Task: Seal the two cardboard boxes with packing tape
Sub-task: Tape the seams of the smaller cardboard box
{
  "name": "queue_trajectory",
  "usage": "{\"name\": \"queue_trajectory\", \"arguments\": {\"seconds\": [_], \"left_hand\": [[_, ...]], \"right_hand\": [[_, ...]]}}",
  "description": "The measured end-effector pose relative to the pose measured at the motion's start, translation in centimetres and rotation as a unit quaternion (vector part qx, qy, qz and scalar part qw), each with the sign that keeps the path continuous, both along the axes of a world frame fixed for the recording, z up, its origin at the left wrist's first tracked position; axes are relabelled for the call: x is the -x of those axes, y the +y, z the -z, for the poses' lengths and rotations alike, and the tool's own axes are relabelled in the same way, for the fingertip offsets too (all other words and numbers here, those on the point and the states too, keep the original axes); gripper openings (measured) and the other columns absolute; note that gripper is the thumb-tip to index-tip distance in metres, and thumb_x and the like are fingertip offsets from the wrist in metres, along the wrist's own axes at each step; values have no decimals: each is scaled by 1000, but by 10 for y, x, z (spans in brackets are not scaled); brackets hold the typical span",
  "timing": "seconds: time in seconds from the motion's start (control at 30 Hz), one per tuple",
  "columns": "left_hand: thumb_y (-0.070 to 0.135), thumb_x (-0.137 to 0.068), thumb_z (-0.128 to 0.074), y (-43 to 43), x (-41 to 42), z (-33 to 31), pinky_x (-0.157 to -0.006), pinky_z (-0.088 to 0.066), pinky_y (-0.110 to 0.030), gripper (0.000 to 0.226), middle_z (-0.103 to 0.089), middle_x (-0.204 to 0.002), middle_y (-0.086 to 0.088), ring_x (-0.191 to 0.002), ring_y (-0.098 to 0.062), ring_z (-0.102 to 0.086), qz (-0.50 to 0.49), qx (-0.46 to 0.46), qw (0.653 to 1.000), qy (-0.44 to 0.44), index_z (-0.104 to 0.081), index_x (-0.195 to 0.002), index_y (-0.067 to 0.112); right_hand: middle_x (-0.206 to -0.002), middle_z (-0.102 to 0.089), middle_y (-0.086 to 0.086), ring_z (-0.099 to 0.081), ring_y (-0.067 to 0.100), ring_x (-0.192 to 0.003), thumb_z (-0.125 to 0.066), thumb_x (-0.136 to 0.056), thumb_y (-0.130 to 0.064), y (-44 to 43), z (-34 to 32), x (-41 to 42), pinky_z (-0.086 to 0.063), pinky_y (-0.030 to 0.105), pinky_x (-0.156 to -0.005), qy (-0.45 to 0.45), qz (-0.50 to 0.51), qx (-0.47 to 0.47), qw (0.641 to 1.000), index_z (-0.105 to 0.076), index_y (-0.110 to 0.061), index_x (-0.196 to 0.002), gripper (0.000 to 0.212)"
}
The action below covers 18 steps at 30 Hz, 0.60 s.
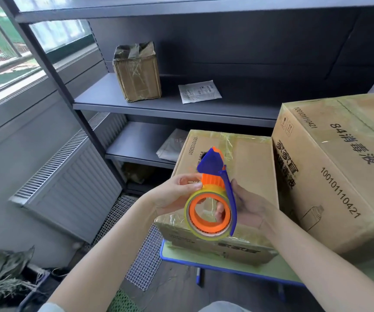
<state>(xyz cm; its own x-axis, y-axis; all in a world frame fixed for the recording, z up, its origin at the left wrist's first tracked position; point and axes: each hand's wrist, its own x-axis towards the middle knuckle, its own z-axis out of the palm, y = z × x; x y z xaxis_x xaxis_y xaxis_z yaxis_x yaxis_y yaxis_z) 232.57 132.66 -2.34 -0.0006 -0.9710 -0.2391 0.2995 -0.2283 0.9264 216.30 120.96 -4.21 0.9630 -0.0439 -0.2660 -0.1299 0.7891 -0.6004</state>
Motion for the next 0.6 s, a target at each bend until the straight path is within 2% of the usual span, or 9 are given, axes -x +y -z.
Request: {"name": "queue_trajectory", "arguments": {"seconds": [0.07,0.13,0.23,0.27,0.3,0.37,0.47,0.53,0.6], "left_hand": [[44,-62,-83,5,-1,-4,-94,-47,-40,68,-63,-106,-18,-96,-29,-59,-28,-13,999,-44,-61,-113,5],[39,-72,-77,9,-2,-8,-94,-49,-39,50,-66,-109,-14,-101,-27,-62,-64,-18,990,-126,-65,-110,10],[29,-83,-69,13,-8,-9,-74,-49,-27,11,-70,-87,2,-79,-13,-63,-123,-18,960,-252,-69,-88,19],[22,-87,-64,13,-8,-10,-68,-45,-24,7,-66,-78,4,-71,-10,-59,-133,-21,959,-251,-68,-82,19],[12,-90,-56,13,-9,-9,-64,-42,-23,16,-63,-74,3,-67,-10,-55,-136,-29,964,-226,-67,-79,16],[2,-91,-37,12,-9,-13,-59,-40,-22,32,-60,-71,-3,-63,-13,-54,-129,-69,982,-119,-67,-82,8],[21,-87,-25,12,-13,-25,-59,-41,-25,46,-62,-70,-7,-59,-16,-56,-93,-126,988,2,-66,-86,0],[38,-90,-27,10,-17,-32,-56,-41,-25,56,-63,-68,-8,-57,-17,-56,-87,-156,984,-11,-69,-80,1],[44,-93,-35,7,-16,-37,-52,-43,-21,56,-64,-66,-6,-54,-16,-57,-88,-187,975,-87,-69,-76,4]], "right_hand": [[-62,-66,9,-61,19,-51,-94,-35,-38,4,-2,0,-54,28,-55,-1,8,-22,1000,-75,-8,-84,60],[-60,-64,10,-61,20,-49,-94,-34,-35,6,-2,-1,-54,28,-53,4,22,-41,999,-74,-6,-89,65],[-57,-62,11,-60,20,-48,-94,-34,-37,6,2,-1,-54,28,-51,11,37,-37,999,-74,-6,-88,65],[-57,-62,11,-60,19,-48,-94,-35,-38,6,3,0,-53,28,-51,11,37,-32,999,-74,-7,-88,64],[-58,-63,11,-60,18,-49,-93,-35,-39,5,3,0,-53,27,-51,11,34,-26,999,-75,-8,-88,64],[-59,-65,10,-61,18,-50,-93,-36,-42,5,4,0,-53,26,-51,17,22,-9,1000,-76,-10,-86,61],[-65,-67,11,-64,20,-54,-94,-34,-41,5,7,0,-53,28,-50,31,21,19,999,-77,-15,-81,57],[-68,-69,12,-65,22,-56,-95,-34,-40,4,10,1,-53,29,-51,39,19,39,998,-76,-17,-79,54],[-69,-69,14,-66,24,-58,-95,-33,-40,3,11,2,-53,30,-51,44,16,47,998,-76,-17,-77,53]]}}
